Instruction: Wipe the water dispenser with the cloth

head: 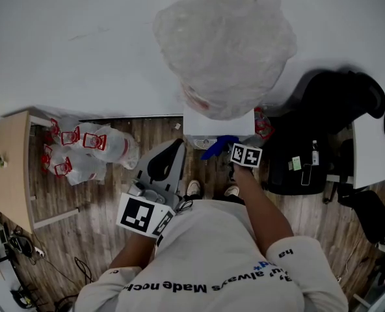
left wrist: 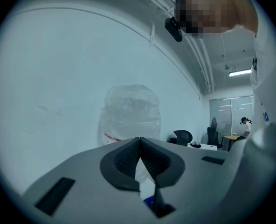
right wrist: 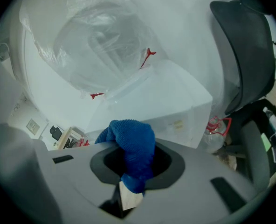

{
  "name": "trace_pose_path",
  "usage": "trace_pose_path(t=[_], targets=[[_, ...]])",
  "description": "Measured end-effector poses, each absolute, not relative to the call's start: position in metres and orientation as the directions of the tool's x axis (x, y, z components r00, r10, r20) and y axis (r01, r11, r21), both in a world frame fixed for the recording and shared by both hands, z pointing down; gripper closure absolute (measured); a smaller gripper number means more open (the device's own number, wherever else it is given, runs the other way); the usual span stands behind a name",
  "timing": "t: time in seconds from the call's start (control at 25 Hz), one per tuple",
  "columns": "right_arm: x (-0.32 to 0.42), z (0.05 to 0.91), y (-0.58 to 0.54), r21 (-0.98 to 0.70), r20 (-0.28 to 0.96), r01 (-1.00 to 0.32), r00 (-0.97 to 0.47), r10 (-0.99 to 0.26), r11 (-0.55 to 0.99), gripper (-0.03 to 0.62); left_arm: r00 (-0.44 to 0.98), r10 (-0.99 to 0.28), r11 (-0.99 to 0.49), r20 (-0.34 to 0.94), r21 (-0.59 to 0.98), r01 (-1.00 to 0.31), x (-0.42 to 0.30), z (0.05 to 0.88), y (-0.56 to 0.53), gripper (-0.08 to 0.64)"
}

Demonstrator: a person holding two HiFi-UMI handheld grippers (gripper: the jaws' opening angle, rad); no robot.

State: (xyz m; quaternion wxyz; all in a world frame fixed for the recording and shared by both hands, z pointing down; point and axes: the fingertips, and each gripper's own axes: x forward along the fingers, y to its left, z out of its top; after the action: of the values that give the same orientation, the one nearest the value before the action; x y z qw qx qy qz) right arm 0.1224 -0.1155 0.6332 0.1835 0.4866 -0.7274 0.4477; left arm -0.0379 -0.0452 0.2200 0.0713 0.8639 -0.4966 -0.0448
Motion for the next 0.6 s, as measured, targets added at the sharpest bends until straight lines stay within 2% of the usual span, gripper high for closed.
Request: trace_pose_path(t=[0.6], targets=[[0.187,0.640,-0.121,-0.425,0.748,-0.898,-0.419,-0.515,0.114,0.511,0.502,-0.865,-0.496,-0.009,0.167,-0.852,-0.006,0.217,-0.049,0.540]])
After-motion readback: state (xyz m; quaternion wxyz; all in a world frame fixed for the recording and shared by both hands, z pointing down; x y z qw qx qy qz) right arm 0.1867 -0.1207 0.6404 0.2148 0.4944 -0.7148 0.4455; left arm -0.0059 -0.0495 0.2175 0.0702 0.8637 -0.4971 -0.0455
